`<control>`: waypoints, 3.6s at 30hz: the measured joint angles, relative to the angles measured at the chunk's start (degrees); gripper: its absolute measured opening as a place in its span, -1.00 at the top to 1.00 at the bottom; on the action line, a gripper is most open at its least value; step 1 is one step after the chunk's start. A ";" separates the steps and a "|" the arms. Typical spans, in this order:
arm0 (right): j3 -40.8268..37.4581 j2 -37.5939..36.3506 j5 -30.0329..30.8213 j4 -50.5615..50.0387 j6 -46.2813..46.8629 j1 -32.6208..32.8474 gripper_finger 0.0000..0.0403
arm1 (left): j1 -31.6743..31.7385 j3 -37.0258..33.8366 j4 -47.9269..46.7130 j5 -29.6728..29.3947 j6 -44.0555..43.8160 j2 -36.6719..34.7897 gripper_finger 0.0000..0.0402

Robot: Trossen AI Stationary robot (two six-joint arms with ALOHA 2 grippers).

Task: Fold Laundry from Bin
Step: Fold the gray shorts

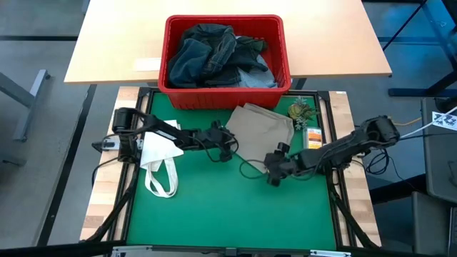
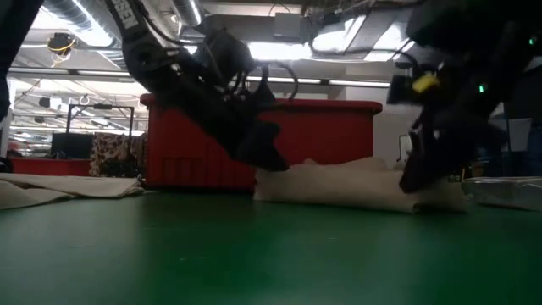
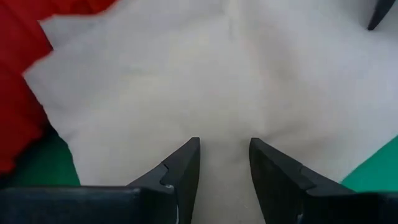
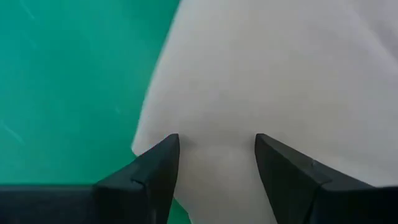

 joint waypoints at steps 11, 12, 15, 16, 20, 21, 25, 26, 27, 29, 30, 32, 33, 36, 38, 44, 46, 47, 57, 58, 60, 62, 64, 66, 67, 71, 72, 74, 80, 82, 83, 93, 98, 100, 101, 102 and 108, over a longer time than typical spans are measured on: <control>0.25 6.60 -0.77 0.84 2.84 6.86 -0.05 | -0.61 0.25 -4.30 -0.18 0.00 2.68 0.33; 0.25 6.62 -0.97 0.85 2.87 7.64 -0.05 | -0.94 0.22 -4.47 -0.18 0.00 2.68 0.33; 0.25 6.62 -2.93 0.83 2.98 9.88 -0.05 | -2.31 0.15 -4.47 0.21 -0.08 2.68 0.33; 0.25 6.62 -3.55 0.81 3.19 10.54 -0.05 | -2.83 0.15 -4.49 0.42 -0.26 2.63 0.33; 0.86 6.67 -5.05 0.07 5.65 12.77 -0.05 | -5.02 -0.02 -5.72 0.96 -0.53 0.92 0.33; 1.31 6.72 -5.60 -0.19 5.72 13.26 -0.05 | -5.57 -0.08 -5.81 1.15 -0.57 0.38 0.33; 4.17 6.36 -7.22 -1.68 5.63 15.19 -0.05 | -7.58 -0.19 -7.80 1.18 -1.14 -3.61 0.33; 4.96 6.15 -7.77 -2.88 5.53 15.68 -0.05 | -8.05 -0.19 -8.46 1.07 -1.91 -4.49 0.33; 5.86 5.88 -8.38 -4.26 5.46 16.16 -0.05 | -8.52 -0.17 -9.48 1.06 -2.46 -5.67 0.33; 8.00 4.72 -8.75 -7.32 5.43 16.97 -0.05 | -9.40 -0.23 -11.13 0.84 -3.08 -7.88 0.33; 9.30 3.93 -8.58 -8.76 5.39 17.21 -0.05 | -9.76 -0.23 -11.32 0.72 -3.06 -8.95 0.33; 11.47 2.57 -7.52 -12.30 5.26 17.41 -0.05 | -10.25 -0.21 -11.12 0.50 -3.01 -11.26 0.33; 12.47 1.92 -6.58 -14.03 5.25 17.34 -0.05 | -10.22 -0.21 -10.70 0.54 -2.99 -12.17 0.33; 15.57 -0.25 -1.93 -18.35 3.87 17.14 -0.05 | -8.84 -0.15 -9.39 -0.02 -2.93 -14.26 0.33; 17.24 -1.56 3.59 -20.86 2.01 17.08 -0.05 | -7.34 -0.15 -6.77 -0.51 -1.85 -14.57 0.33; 19.61 -4.49 13.67 -26.56 -3.31 12.39 -0.05 | -0.75 -0.12 0.37 3.07 -0.22 -14.57 0.33; 19.61 -4.89 13.12 -26.62 -5.39 8.89 -0.05 | 1.46 -0.12 1.50 5.21 -0.33 -14.57 0.33; 19.61 -4.96 12.24 -26.64 -6.71 7.05 -0.05 | 2.43 -0.12 1.94 6.19 -0.35 -14.57 0.33; 18.25 -4.76 -4.89 -14.74 -21.97 -14.88 -0.05 | 5.22 -0.10 1.33 7.58 -1.49 -14.59 0.33; 18.06 -4.48 -6.99 -13.31 -23.12 -16.80 -0.05 | 5.09 -0.10 1.33 7.58 -1.49 -14.59 0.33; 17.59 -3.39 -10.76 -12.80 -24.56 -20.30 -0.05 | 4.77 -0.10 1.29 7.55 -1.49 -14.59 0.33; 17.30 -1.73 -14.04 -13.14 -25.89 -22.89 -0.05 | 4.53 -0.10 1.26 7.51 -1.49 -14.59 0.33; 16.72 -0.03 -16.20 -13.16 -27.09 -24.83 -0.05 | 4.37 -0.10 1.27 7.53 -1.49 -14.59 0.33; 16.49 1.83 -16.38 -13.27 -27.49 -26.09 -0.05 | 4.34 -0.10 1.20 7.56 -1.49 -14.59 0.33; 16.47 2.58 -16.35 -13.28 -27.50 -26.66 -0.05 | 4.32 -0.10 1.15 7.57 -1.49 -14.59 0.33; 16.47 3.52 -16.19 -11.09 -27.60 -28.50 -0.05 | 4.37 -0.08 1.14 7.55 -1.49 -14.59 0.33; 16.47 3.54 -16.17 -10.79 -27.60 -28.84 -0.05 | 4.37 -0.08 1.13 7.55 -1.49 -14.59 0.33; 16.49 3.54 -16.23 -9.78 -27.58 -29.23 -0.05 | 4.37 -0.08 1.12 7.55 -1.49 -14.59 0.33; 16.49 3.54 -16.99 -10.58 -27.31 -31.36 -0.05 | 4.37 -0.08 1.10 7.53 -1.49 -14.59 0.33; 16.49 3.54 -18.73 -11.40 -26.43 -32.53 -0.05 | 4.37 -0.08 1.09 7.53 -1.48 -14.59 0.33; 16.49 3.54 -19.85 -11.91 -25.83 -33.07 -0.05 | 4.37 -0.08 1.09 7.53 -1.47 -14.59 0.33; 16.49 3.54 -30.91 -13.70 -23.61 -33.91 -0.05 | 4.37 -0.06 1.09 7.53 -1.51 -14.59 0.33; 16.49 3.54 -33.34 -13.16 -21.35 -33.93 -0.05 | 4.37 -0.06 1.09 7.53 -1.53 -14.59 0.33; 16.49 3.54 -33.37 -13.24 -21.31 -33.93 -0.05 | 4.37 -0.06 1.07 7.53 -1.55 -14.59 0.33; 16.49 3.54 -33.37 -13.27 -21.25 -33.93 -0.05 | 4.37 -0.06 1.09 7.53 -1.55 -14.59 0.33; 16.49 3.54 -33.37 -13.27 -21.14 -33.93 -0.05 | 4.37 -0.06 1.08 7.53 -1.55 -14.59 0.33; 16.51 3.54 -29.14 -13.25 -20.69 -33.93 0.14 | 4.37 -0.06 1.08 7.53 -1.60 -14.59 0.33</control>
